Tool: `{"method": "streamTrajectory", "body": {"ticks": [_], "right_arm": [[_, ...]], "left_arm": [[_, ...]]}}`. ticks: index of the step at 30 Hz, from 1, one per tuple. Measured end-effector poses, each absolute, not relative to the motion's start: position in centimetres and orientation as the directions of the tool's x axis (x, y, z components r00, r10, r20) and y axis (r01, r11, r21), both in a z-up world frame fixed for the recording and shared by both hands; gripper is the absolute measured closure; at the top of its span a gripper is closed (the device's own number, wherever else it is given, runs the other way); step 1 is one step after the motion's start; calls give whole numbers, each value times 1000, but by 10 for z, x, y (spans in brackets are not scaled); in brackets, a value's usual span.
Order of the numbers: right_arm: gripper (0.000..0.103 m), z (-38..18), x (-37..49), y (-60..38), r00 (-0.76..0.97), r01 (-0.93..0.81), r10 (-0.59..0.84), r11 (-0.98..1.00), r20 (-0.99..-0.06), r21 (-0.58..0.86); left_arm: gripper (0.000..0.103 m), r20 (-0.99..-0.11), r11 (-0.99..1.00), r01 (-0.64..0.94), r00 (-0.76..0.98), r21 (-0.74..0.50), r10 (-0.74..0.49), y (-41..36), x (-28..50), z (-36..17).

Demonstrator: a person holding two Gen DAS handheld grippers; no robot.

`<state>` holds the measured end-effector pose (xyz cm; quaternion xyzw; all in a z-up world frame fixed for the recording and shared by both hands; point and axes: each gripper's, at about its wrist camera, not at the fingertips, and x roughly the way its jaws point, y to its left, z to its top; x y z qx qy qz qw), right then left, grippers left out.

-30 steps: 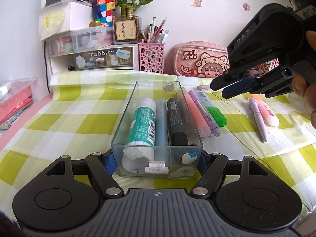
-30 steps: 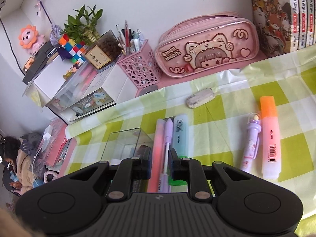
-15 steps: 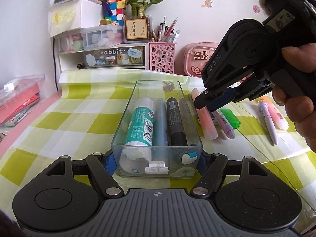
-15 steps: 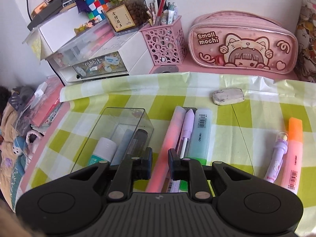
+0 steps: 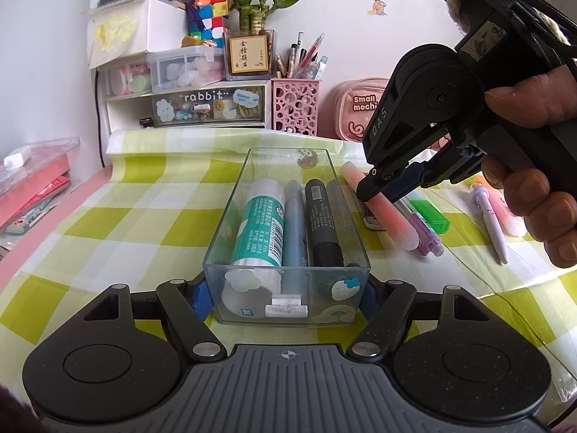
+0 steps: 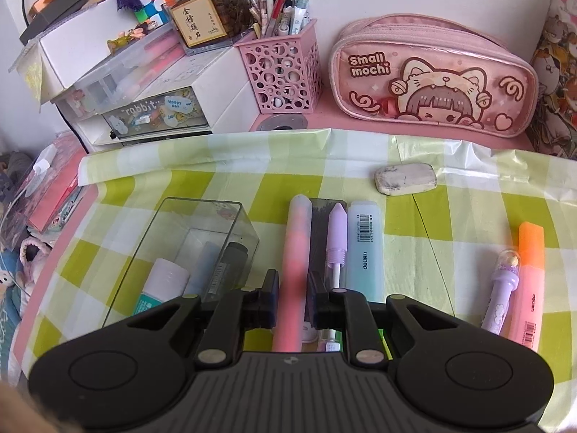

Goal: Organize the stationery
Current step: 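Grasp the pink highlighter with the right tool and lift it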

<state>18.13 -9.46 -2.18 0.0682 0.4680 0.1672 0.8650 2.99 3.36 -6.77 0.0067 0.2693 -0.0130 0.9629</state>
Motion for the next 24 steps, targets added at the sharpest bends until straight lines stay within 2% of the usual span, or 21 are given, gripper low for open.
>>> {"method": "streamTrajectory", "body": {"ticks": [11,24], "right_arm": [[98,-25,170,-109,543,-143,435,891,-718,431],[98,-34,154,-130,546,-117,474,859,-690,498]], "left_arm": [[30,-515,1000,29,857,2,-24,34,28,-68],[30,-518,1000,20,855,7,-14,32,28,-67]]}}
